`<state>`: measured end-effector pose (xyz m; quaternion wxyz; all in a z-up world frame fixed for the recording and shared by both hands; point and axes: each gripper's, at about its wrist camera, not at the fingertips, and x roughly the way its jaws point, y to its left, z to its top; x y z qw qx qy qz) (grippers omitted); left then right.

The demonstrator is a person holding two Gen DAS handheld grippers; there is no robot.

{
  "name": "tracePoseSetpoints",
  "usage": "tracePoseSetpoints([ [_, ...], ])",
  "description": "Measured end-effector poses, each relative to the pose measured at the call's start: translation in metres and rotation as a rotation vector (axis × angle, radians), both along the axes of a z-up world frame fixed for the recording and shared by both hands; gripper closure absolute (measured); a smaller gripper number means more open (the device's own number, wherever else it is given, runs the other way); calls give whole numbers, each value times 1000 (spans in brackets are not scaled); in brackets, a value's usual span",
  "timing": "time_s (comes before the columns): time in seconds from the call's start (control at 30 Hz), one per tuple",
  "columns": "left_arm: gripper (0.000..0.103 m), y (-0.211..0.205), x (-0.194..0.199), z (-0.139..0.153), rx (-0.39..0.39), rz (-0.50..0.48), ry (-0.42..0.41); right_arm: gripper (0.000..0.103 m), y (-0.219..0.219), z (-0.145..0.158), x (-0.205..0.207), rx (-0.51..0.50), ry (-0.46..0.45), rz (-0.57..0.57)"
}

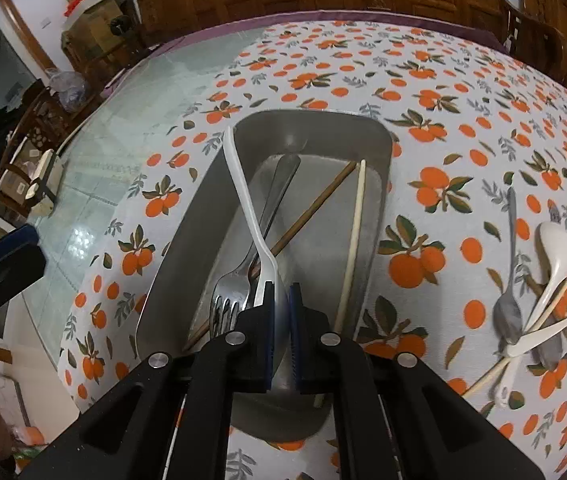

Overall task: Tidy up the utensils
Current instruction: 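Lower the white plastic fork into the tray and open the right tool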

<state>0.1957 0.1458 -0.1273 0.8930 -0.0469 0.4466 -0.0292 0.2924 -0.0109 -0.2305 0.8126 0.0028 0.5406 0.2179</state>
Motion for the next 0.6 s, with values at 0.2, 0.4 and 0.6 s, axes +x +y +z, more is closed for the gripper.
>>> tracePoseSetpoints([
  [0.2,60,6,-5,2,-2,8,-2,92,9,-4,-5,22,12,27],
  [0.4,59,3,-5,5,2,4,-9,92,0,13,-16,76,-42,61],
  [0.6,58,-11,-7,8,7,-9,-12,92,-30,45,-30,88,-139,76],
])
